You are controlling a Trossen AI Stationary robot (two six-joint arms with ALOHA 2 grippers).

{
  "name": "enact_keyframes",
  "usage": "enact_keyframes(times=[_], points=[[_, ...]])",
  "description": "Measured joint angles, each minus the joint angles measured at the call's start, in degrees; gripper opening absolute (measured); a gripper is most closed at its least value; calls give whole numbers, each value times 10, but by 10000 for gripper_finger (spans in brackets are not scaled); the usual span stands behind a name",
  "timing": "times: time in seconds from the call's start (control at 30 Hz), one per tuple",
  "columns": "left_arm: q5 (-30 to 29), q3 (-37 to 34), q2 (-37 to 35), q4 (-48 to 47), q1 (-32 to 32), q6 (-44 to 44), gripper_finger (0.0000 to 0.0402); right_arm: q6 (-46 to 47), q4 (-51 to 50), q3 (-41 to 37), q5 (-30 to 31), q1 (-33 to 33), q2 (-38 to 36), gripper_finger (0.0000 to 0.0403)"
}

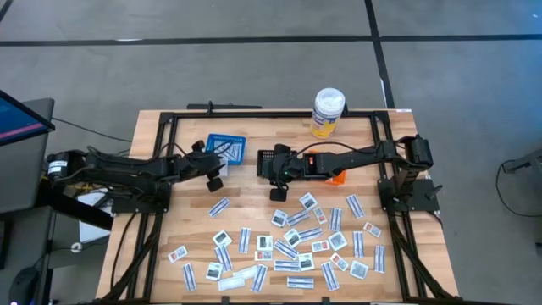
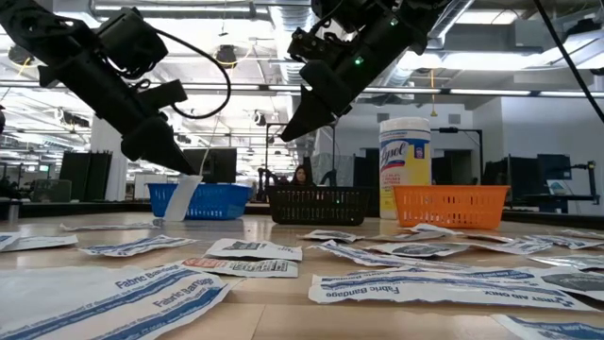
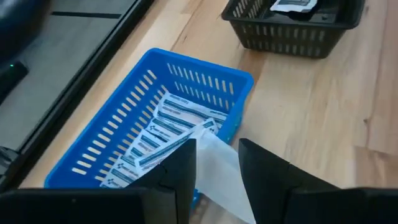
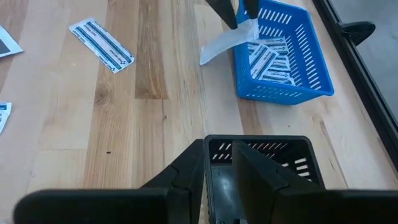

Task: Pick & Place First Aid Supplies
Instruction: Put the bandage into the blue container

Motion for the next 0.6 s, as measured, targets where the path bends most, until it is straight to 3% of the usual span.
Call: enact_keyframes(times=[0.23,0.4,0.6], points=[[0,14,-1,-11,-52,-106,122,0,0,0,0,0,0,77],[1,19,-1,-117,-91,-213,122,0,0,0,0,0,0,77],[-43,19,0,-138,-98,-246,122,0,0,0,0,-1,0,77]])
